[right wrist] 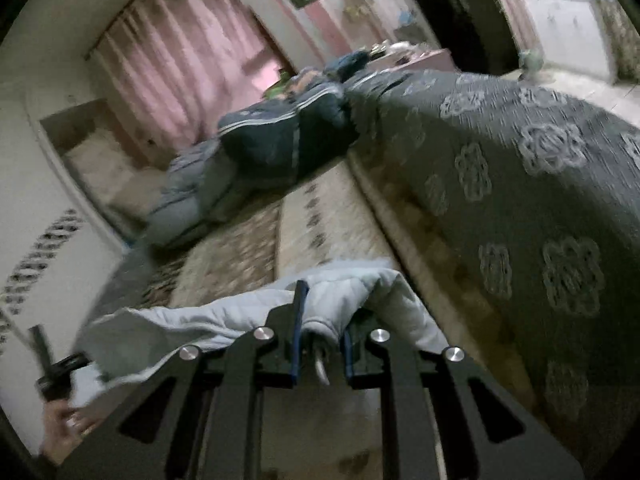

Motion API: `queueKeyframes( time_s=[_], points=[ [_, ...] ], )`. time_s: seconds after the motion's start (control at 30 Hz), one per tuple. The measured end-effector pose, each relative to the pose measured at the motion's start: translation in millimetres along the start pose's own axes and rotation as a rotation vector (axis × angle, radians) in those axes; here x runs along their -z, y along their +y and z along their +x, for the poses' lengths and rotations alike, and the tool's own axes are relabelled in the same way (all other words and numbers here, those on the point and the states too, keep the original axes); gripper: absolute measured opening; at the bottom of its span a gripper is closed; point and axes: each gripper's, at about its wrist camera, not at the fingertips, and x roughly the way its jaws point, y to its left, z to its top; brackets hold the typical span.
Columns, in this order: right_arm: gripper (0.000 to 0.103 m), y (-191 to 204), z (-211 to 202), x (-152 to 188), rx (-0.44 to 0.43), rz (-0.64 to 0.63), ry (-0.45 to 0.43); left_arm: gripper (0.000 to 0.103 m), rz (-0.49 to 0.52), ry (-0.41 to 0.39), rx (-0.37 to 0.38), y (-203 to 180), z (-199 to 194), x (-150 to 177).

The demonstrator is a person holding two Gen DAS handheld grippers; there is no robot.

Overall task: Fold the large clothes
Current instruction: 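Lower the folded jacket onto the runner and open both grippers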

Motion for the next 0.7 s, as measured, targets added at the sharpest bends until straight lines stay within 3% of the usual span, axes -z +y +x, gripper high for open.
queueKeyframes(
  time_s=[0.13,0.2,0.3,0.33,0.37,0.47,0.57,0.6,0.63,0.7],
  points=[
    [0.016,9,48,-10,0.074,-0.035,-0.007,0.014,-0.05,-0.014,-0.024,6,29,-16],
    [0.018,14,71,-13,0.134,-0.093,0.006,0.019,-0.025,-0.029,-0.057,4,51,-22],
    [0.02,21,109,-10,0.217,-0.185,0.049,0.05,0.019,-0.084,-0.145,-4,76,-29],
    [0.021,20,118,-9,0.229,-0.189,0.057,0.074,0.034,-0.109,-0.2,-8,84,-30],
    [0.021,19,133,-9,0.247,-0.191,0.067,0.089,0.041,-0.138,-0.242,-11,90,-31],
    [0.024,16,165,-11,0.288,-0.174,0.082,0.1,0.078,-0.157,-0.309,-20,115,-36],
    [0.03,12,189,-12,0.294,-0.136,0.088,0.1,0.126,-0.16,-0.355,-28,138,-37],
    [0.036,10,198,-13,0.286,-0.125,0.091,0.1,0.139,-0.153,-0.364,-28,149,-38],
    [0.064,8,204,-14,0.288,-0.126,0.086,0.1,0.139,-0.149,-0.365,-27,154,-38],
    [0.097,3,212,-17,0.315,-0.119,0.051,0.1,0.123,-0.14,-0.358,-22,164,-39]
  ],
)
